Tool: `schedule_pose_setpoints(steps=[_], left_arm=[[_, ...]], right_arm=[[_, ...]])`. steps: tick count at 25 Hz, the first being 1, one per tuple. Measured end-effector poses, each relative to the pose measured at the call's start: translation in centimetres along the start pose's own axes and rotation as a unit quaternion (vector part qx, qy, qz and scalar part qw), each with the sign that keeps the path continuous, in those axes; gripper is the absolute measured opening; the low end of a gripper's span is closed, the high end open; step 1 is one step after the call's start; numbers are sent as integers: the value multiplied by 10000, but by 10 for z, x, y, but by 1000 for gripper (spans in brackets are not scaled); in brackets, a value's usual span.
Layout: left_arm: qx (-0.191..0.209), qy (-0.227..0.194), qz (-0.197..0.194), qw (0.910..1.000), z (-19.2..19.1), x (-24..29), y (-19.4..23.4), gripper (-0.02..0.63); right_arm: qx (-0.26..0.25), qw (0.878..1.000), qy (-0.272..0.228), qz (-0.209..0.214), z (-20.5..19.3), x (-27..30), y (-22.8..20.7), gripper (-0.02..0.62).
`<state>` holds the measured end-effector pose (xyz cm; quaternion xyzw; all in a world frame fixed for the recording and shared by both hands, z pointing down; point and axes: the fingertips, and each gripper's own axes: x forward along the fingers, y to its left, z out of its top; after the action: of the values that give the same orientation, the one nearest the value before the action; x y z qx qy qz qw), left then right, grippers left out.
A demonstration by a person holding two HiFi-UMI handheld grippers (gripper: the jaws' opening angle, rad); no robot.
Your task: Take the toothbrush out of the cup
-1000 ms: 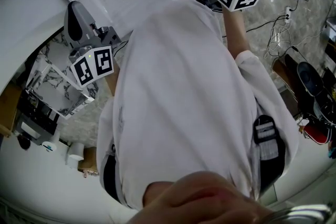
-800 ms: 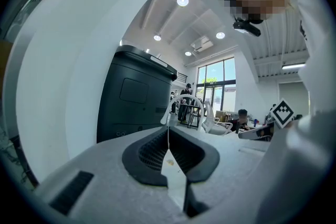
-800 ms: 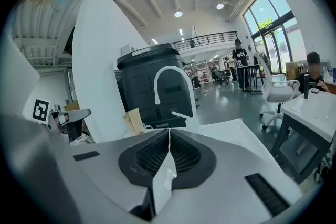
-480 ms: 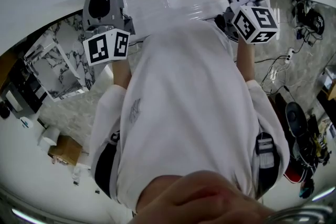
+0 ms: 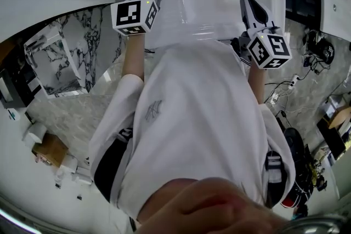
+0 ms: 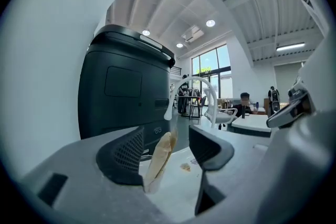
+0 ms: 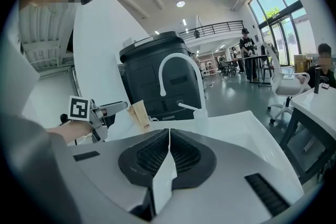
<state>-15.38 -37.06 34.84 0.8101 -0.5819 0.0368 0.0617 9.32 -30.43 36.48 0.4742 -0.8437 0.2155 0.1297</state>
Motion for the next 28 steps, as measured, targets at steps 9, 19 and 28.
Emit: schedule_pose_setpoints(steps=[9,19,28], left_arm=[[155,374,-113,9991,-39,50,4,272],[306,547,-116,9980,-55,72,4,261],[559,587,-51,9967,-59,77,10,87]], right_arm=[[113,9996,151,-224,-8,3,-12,15],[211,9991,182,-307,-11,7,-15,15],[313,9987,145,-377,-13,4,-19,15]])
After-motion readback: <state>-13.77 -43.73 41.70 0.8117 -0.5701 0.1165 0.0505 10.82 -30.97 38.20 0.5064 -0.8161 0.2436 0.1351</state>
